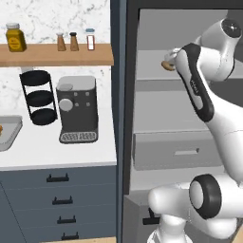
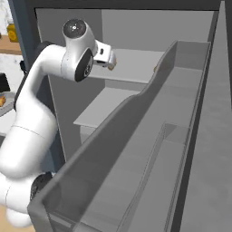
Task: Place one sweet potato and one chicken drumstick in each tupperware on the nearby counter, to pack two identical lunches.
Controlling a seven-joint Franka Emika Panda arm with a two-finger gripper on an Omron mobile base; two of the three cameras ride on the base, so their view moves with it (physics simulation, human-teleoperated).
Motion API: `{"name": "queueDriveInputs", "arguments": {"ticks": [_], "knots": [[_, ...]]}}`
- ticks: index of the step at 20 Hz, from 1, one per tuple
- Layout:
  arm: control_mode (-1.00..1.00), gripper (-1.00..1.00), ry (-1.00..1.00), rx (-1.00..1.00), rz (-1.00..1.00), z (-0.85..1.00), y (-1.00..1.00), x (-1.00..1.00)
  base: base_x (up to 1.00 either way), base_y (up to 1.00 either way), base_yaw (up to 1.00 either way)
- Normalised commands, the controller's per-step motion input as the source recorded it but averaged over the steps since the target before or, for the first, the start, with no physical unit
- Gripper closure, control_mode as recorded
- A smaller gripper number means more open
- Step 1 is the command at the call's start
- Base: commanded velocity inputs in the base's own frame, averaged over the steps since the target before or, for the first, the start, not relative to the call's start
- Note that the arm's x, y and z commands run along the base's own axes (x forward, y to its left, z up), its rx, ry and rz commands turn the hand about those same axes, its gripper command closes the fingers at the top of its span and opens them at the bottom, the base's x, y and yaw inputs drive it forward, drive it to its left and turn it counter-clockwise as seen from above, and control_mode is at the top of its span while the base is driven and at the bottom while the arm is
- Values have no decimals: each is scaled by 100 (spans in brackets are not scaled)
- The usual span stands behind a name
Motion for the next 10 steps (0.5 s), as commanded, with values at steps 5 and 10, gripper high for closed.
{"name": "queueDriveInputs", "arguments": {"ticks": [5, 10], "knots": [[-100, -100, 10, -1, 0, -12, -1, 100, 0, 0, 0], [-100, -100, 0, -7, 0, -45, -20, 71, 0, 0, 0]]}}
